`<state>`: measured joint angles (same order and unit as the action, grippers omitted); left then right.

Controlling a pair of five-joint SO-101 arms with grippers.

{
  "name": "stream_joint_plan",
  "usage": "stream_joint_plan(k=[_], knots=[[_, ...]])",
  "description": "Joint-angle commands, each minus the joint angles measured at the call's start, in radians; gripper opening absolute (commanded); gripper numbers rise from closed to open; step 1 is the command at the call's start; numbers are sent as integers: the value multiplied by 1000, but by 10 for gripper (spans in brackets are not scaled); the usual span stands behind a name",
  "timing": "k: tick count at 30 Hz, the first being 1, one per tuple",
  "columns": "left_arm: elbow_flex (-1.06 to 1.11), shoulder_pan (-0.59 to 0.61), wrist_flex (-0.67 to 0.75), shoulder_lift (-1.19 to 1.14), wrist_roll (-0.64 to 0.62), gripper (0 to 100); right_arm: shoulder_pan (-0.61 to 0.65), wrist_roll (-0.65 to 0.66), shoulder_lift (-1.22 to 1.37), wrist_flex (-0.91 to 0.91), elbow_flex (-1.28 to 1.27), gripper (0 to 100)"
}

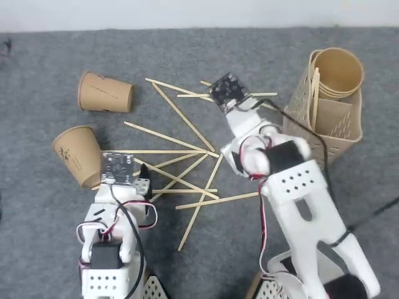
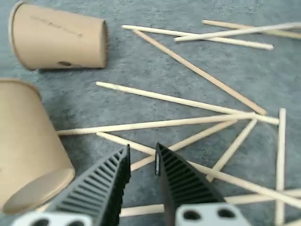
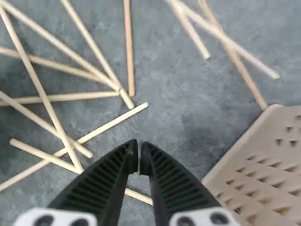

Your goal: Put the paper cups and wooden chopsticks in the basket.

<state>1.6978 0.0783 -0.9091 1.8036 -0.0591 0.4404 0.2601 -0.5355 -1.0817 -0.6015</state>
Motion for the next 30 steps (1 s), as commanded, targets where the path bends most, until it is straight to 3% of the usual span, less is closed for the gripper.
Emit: stream_joint_plan(k=[1,5,11,21,27,30], knots=[[-48,80,23,15,-72,145,4,14,-19,99,-78,9],[-93,207,49,15,37,175,5,12,-45,318,-279,6],[-236,381,60,12,34,175,5,14,-47,654,-525,6],[-659,428,-52,-44,37,175,-2,14,-45,671,-526,6],[-1127,428,-284,-440,43,175,-2,14,-45,673,-528,6],[-1366,425,-423,-732,138,174,-2,14,-45,673,-528,6]])
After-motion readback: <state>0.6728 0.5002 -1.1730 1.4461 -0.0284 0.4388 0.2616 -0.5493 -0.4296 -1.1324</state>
